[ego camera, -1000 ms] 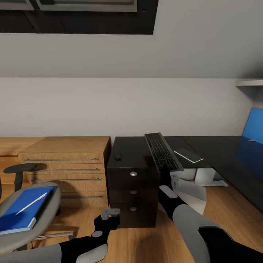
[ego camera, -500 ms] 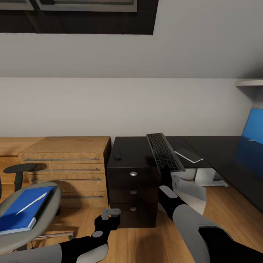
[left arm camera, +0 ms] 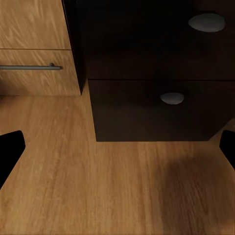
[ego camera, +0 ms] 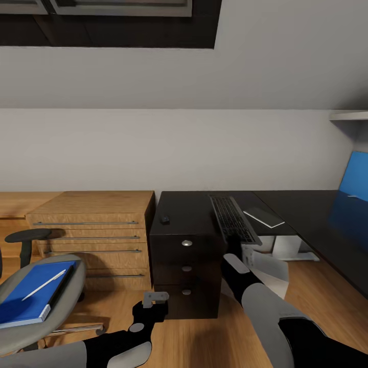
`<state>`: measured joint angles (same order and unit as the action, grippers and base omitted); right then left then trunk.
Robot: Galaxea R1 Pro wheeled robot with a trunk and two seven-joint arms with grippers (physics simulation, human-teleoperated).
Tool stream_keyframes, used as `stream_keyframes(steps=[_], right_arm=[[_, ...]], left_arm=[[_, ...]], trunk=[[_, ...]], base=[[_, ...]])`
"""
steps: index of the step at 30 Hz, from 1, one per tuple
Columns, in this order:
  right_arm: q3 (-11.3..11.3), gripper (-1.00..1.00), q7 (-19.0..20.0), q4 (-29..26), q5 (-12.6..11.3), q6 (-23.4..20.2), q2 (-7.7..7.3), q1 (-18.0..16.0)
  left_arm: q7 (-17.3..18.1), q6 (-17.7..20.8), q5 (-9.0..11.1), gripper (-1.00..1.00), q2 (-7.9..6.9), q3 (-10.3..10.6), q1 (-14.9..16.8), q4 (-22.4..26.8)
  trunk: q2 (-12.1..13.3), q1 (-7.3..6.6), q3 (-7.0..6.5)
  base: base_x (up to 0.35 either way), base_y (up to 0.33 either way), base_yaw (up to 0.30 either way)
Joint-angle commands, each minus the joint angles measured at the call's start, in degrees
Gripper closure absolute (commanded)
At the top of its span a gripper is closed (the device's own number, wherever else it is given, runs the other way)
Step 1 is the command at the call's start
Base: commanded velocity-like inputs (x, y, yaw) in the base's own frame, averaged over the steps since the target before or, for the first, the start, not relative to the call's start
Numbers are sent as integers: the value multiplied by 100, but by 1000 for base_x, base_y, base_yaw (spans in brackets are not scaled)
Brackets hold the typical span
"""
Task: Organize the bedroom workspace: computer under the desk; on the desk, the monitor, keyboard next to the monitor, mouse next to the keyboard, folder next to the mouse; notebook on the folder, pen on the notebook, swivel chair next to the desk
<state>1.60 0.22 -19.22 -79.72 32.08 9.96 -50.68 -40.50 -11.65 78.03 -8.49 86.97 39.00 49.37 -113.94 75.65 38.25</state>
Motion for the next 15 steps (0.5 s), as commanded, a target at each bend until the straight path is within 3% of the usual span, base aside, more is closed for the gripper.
stream_keyframes(steps=[1,8,12,15], right_arm=[[-40,100,-134,-85,6,9,4,-4],[-489,100,-541,-431,5,33,4,-4],[-735,100,-989,-692,6,41,4,-4],[-1064,100,-1368,-938,3,43,4,3]], left_arm=[[-19,-39,46,-100,-3,28,11,11],[-19,-37,46,-100,2,30,11,11],[-19,-36,49,-100,12,25,11,9],[-19,-37,53,-100,20,23,11,4]], trunk=[[-3,-1,6],[-3,-1,6],[-3,-1,6],[-3,-1,6]], base=[[0,0,0],[0,0,0],[0,0,0],[0,0,0]])
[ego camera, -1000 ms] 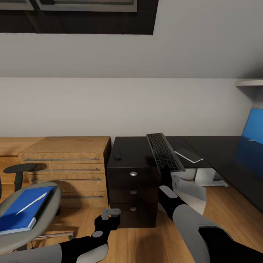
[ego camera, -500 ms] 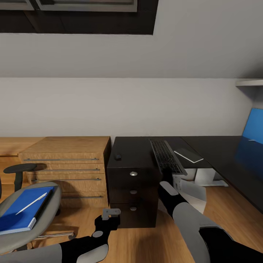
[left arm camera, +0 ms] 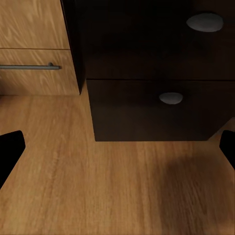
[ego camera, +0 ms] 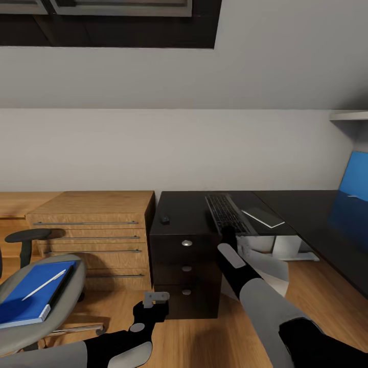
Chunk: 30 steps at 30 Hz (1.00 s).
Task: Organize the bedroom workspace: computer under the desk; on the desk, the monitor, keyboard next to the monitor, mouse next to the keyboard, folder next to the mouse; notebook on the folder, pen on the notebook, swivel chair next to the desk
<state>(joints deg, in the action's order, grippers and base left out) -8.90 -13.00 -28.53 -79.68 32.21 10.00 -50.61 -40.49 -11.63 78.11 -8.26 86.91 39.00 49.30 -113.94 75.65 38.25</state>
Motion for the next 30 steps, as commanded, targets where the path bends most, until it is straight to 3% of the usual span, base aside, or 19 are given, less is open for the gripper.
stream_keyframes(steps=[1,3,4,7,12,30], right_arm=[[-85,100,-123,-69,-1,30,0,5],[-296,100,-359,-293,-2,31,0,70],[-587,100,-644,-666,-3,31,0,211],[-940,100,-981,-1210,-3,31,0,396],[-1283,100,-1477,-1733,-1,31,0,638],[-1299,100,-1544,-1761,5,37,0,701]], left_arm=[[-20,-38,45,-100,-3,28,11,11],[-20,-35,46,-100,-2,29,11,11],[-20,-34,46,-100,-1,32,11,10],[-20,-33,47,-100,0,35,11,10],[-20,-39,40,-100,0,36,11,10],[-20,-50,42,-100,0,36,11,18]], trunk=[[-3,0,7],[-3,0,7],[-3,0,7],[-3,0,7],[-3,0,7],[-3,0,7]], base=[[0,0,0],[0,0,0],[0,0,0],[0,0,0],[0,0,0],[16,13,0]])
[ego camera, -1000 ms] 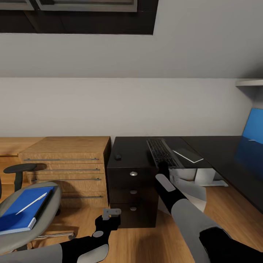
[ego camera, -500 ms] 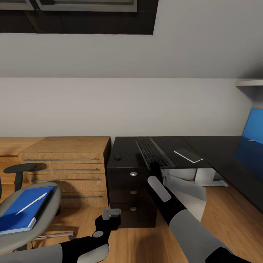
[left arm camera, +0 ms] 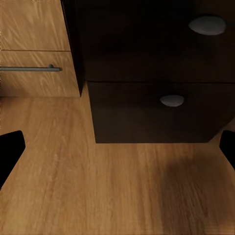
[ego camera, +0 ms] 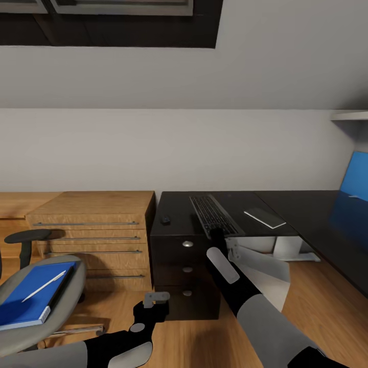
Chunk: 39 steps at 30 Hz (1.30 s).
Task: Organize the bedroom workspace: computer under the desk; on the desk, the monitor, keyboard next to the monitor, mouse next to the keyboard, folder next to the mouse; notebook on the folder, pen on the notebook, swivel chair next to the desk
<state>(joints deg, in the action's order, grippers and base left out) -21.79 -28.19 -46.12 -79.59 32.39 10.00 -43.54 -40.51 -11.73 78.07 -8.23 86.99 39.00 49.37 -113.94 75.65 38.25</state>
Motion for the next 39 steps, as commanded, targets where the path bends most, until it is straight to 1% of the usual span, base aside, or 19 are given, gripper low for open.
stream_keyframes(steps=[1,5,10,18,29,39], right_arm=[[-9,100,-23,18,-6,15,0,-5],[-11,100,-27,42,-4,13,0,-5],[-21,100,-28,50,-11,13,0,-5],[-7,100,-29,59,-8,13,0,-5],[-11,100,-40,81,-11,15,0,-5],[-13,100,-39,290,-11,20,0,-5]], left_arm=[[-19,-40,46,-100,-3,29,11,11],[-19,-40,46,-100,0,29,11,11],[-19,-40,48,-100,15,34,11,11],[-19,-40,51,-100,78,37,11,11],[-19,-35,51,-100,86,38,11,11],[-19,-33,51,-100,123,38,11,11]], trunk=[[-3,0,7],[-3,0,7],[-3,0,7],[-3,0,7],[-3,0,7],[-3,0,7]], base=[[33,27,0],[14,40,0],[3,218,0],[20,77,0],[9,11,0],[0,0,0]])
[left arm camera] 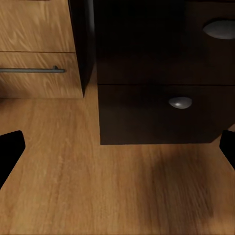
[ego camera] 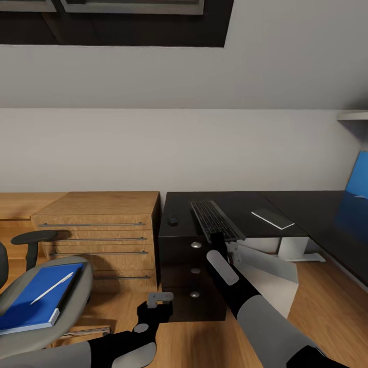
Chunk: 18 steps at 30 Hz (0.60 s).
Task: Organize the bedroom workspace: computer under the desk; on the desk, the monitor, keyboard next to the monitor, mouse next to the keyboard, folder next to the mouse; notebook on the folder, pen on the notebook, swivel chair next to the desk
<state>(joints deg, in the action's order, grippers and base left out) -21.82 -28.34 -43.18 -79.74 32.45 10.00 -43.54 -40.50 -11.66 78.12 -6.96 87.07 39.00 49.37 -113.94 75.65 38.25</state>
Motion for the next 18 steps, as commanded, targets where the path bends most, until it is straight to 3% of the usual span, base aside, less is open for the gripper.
stream_keyframes(steps=[1,10,18], right_arm=[[-10,100,-24,3,6,13,0,-6],[-5,100,-43,28,19,16,0,-6],[2,100,-58,29,21,7,0,-6]], left_arm=[[-19,-39,46,-100,0,29,11,11],[-19,-44,46,-100,62,36,11,21],[-28,-46,46,-100,31,38,11,248]], trunk=[[-4,-1,6],[-4,-1,6],[-4,-1,6]], base=[[0,0,0],[0,0,0],[1,0,0]])
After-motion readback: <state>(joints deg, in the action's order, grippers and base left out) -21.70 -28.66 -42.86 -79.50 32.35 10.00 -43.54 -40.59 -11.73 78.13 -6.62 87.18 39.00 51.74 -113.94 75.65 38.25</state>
